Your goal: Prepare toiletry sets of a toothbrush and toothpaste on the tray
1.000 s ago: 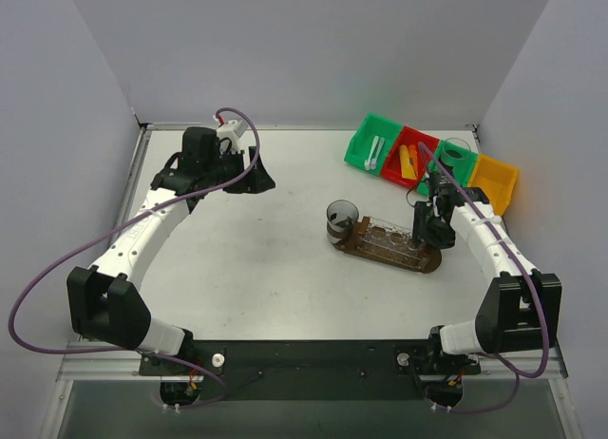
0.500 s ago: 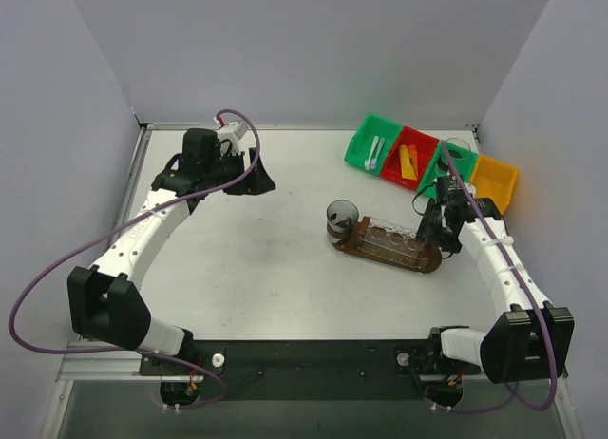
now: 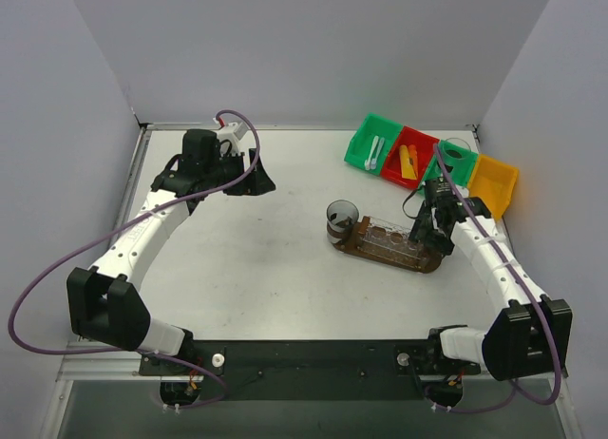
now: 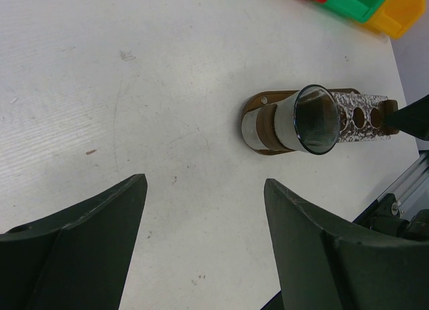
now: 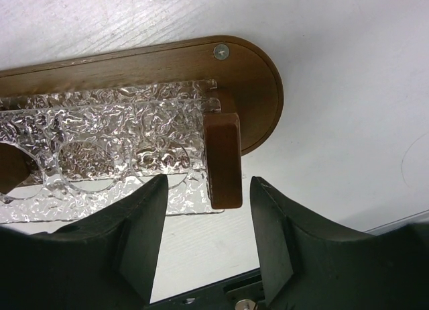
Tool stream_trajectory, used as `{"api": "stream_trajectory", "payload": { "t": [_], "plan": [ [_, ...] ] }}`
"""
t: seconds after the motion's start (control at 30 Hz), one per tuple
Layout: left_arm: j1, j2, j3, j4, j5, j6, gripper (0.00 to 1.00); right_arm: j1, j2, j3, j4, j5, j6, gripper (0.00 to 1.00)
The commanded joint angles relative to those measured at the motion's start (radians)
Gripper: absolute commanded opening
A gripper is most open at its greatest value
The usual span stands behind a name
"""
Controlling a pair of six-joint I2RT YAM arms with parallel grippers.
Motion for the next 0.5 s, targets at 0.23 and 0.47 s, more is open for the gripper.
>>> {"api": "stream_trajectory", "payload": {
  "t": [0.23,0.47],
  "plan": [
    [0.007,-0.042,-0.001,0.044,0.014,-0.001,0.81,0.01,0.042,-0.006,-0.013,0.073,0.016,0.42],
    [0.007,-0.045,-0.005,0.044,0.014,-0.001,0.81,0.019,0.074,-0.006,0.004,0.081,0.01,0.39]
  ]
}}
